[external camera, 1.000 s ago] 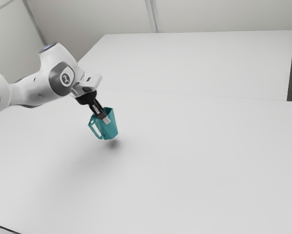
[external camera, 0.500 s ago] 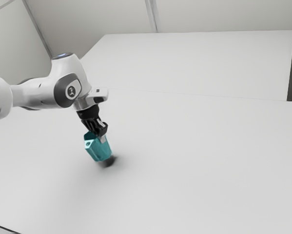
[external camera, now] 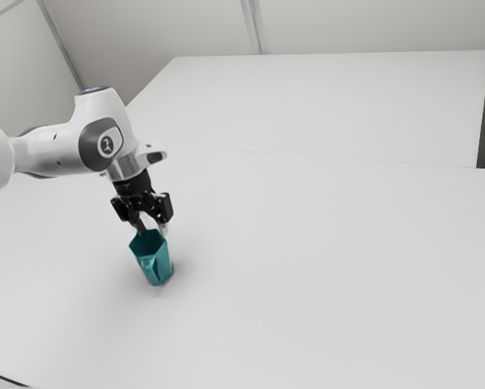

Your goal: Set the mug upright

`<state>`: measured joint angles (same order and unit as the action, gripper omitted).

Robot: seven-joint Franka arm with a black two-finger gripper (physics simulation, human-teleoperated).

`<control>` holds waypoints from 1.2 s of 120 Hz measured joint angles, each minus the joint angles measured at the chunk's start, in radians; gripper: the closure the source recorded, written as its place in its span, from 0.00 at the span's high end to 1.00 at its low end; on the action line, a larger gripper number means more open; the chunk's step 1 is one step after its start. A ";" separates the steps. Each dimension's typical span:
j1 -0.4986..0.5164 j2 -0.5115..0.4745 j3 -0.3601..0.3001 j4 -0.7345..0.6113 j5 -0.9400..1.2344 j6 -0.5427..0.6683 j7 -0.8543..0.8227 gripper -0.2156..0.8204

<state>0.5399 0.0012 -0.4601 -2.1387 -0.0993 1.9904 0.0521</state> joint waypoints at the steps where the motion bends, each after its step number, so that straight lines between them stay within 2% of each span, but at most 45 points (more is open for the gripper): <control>1: -0.001 -0.002 0.000 0.001 0.000 -0.001 -0.003 0.55; 16: -0.027 -0.052 0.005 0.007 -0.003 -0.010 -0.048 0.66; 34: -0.163 -0.050 0.024 0.124 -0.005 -0.044 -0.087 0.73; 49: -0.312 0.022 0.145 0.276 0.013 -0.081 -0.080 0.75; 62: -0.419 0.042 0.272 0.355 0.036 -0.101 -0.042 0.77; 78: -0.363 0.039 0.317 0.438 0.045 -0.136 0.026 0.78; 97: -0.273 0.038 0.327 0.523 0.047 -0.177 0.095 0.79; 115: -0.300 0.036 0.376 0.608 0.048 -0.247 0.145 0.79; 144: -0.340 0.050 0.385 0.624 0.048 -0.318 0.204 0.79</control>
<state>0.1999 0.0516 -0.0751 -1.5149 -0.0512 1.6722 0.2565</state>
